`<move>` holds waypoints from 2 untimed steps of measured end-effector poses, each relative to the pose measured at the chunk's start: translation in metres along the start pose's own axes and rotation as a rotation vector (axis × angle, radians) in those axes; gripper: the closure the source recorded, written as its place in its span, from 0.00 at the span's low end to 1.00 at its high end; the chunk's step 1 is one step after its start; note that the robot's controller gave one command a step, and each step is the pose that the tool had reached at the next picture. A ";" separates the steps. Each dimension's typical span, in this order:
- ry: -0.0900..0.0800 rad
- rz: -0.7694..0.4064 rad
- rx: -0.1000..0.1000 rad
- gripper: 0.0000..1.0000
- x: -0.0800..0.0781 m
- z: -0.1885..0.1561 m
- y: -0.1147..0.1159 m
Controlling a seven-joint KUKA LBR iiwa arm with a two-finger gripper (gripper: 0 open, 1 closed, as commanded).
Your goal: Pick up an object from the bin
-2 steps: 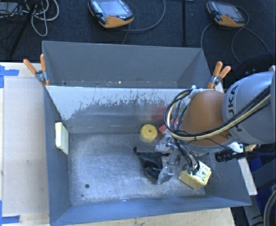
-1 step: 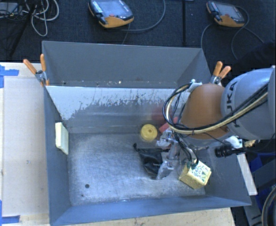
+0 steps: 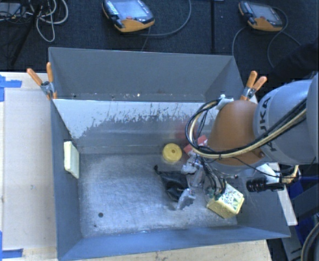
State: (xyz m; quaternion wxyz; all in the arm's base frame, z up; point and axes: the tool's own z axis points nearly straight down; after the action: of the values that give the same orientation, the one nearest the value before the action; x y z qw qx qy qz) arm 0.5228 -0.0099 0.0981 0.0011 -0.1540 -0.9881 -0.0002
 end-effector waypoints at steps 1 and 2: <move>0.000 0.003 0.001 0.00 -0.005 0.022 0.004; -0.015 0.133 -0.005 1.00 -0.017 0.020 0.014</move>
Offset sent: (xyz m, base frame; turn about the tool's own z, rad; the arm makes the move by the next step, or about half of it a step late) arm 0.0151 0.0085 -0.0281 0.1337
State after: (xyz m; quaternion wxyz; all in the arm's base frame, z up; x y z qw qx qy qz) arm 0.5436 -0.0022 0.0785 -0.0066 -0.2192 -0.9757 -0.0013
